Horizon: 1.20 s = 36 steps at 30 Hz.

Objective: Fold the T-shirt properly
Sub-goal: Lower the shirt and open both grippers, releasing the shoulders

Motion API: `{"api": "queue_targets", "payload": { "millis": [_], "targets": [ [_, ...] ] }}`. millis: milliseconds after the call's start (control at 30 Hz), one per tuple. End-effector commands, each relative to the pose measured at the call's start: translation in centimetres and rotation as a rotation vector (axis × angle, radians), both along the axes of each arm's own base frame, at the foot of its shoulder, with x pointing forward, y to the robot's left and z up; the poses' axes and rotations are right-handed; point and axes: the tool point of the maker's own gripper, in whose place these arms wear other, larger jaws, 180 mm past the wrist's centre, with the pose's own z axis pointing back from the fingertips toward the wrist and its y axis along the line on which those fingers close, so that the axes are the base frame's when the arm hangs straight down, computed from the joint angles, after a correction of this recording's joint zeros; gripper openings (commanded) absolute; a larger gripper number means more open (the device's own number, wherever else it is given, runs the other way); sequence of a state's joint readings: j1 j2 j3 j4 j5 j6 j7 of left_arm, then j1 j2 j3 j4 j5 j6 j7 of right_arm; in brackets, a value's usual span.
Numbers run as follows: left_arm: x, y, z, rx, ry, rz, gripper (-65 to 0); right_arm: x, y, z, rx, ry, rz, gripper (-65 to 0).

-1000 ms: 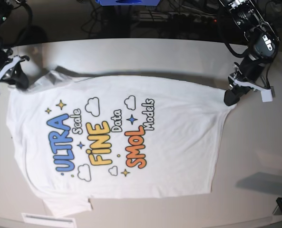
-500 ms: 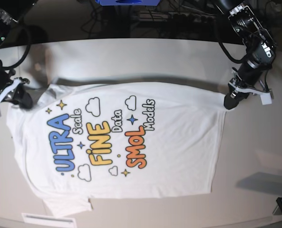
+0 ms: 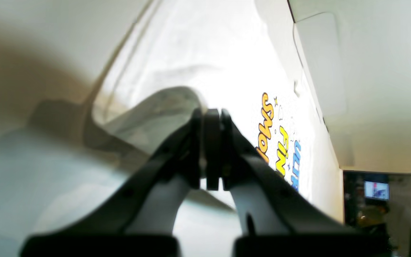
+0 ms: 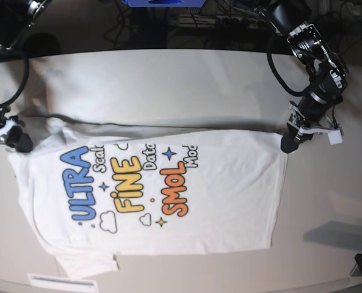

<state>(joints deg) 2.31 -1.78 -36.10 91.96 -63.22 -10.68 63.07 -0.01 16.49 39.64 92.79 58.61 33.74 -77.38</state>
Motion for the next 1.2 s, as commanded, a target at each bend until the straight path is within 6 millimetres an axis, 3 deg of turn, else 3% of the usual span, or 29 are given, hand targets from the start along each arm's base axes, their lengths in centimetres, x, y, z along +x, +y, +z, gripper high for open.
{"api": "queue_targets", "payload": {
  "millis": [0, 200, 367, 567, 767, 967, 1167],
  "targets": [
    [1.0, 0.7, 1.7, 0.012, -0.064, 0.015, -65.0, 1.4, 0.1, 1.6, 0.0, -0.059, 0.017, -65.0],
    [1.4, 1.4, 1.3, -0.002, -0.064, 0.062, -65.0, 2.8, 0.4, 2.1, 0.004, -0.074, 0.028, -65.0],
    [1.4, 1.8, 0.6, -0.017, -0.054, 0.081, -65.0, 3.6, -0.6, 1.5, -0.044, -0.039, 0.003, -65.0],
    [2.1, 1.7, -0.2, -0.054, -0.043, 0.087, -65.0, 3.9, -0.3, 0.3, -0.007, -0.004, 0.007, -65.0],
    [2.9, 2.1, 0.5, -0.05, -0.073, 0.108, -65.0, 4.6, 1.6, -0.6, -0.007, 0.007, 0.071, -65.0],
    [2.9, 2.2, 0.3, -0.064, -0.059, 0.122, -65.0, 5.1, 1.5, -1.5, 0.031, 0.019, 0.052, -65.0],
    [2.9, 2.3, 0.4, -0.064, -0.062, 0.125, -65.0, 6.0, 1.1, -0.9, -0.002, 0.006, 0.052, -64.7]
  ]
}}
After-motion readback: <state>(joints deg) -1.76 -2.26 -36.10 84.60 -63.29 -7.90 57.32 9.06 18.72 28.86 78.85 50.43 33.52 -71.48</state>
